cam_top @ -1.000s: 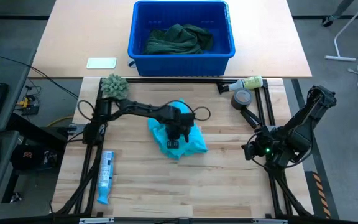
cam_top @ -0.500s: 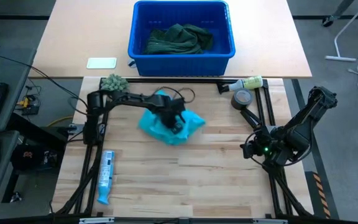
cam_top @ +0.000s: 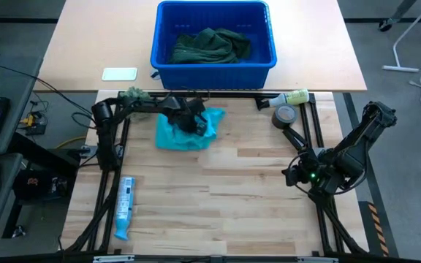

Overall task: Fold laundry
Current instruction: Fold the light blue shorts

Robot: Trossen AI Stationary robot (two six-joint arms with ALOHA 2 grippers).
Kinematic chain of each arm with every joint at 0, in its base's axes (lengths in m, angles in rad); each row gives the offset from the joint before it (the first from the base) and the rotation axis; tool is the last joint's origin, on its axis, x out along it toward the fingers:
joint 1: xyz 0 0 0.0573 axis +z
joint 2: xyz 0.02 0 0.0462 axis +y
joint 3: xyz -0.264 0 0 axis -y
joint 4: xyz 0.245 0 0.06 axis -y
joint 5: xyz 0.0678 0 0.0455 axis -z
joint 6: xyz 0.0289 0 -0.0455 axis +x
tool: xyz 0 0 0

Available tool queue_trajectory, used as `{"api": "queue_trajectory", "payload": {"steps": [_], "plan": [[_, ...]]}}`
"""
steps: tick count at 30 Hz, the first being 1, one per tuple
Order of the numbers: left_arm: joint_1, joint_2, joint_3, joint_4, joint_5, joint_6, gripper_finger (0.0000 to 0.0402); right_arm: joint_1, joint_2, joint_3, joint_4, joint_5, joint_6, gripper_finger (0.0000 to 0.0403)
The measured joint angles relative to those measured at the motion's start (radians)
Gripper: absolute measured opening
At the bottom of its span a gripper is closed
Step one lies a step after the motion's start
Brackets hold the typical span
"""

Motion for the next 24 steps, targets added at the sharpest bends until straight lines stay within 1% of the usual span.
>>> {"api": "queue_trajectory", "payload": {"steps": [5,8,11,14,24], "plan": [[0.062,-0.022,-0.004,-0.011,-0.044,0.066,0.0,0.0,0.0,0.0,0.01,0.0,0.0,0.0],[0.093,-0.031,-0.004,-0.006,-0.043,0.123,0.0,0.0,0.0,0.0,0.01,0.0,0.001,0.0],[0.109,-0.04,-0.004,-0.01,-0.007,0.154,0.0,0.0,0.0,0.0,0.012,0.0,0.005,0.0],[0.104,-0.059,-0.003,-0.009,0.017,0.168,0.0,0.0,0.0,0.0,0.019,0.0,0.005,0.0],[0.086,-0.195,-0.001,0.023,0.017,0.193,0.0,0.0,0.0,0.0,0.019,0.0,0.0,0.0]]}}
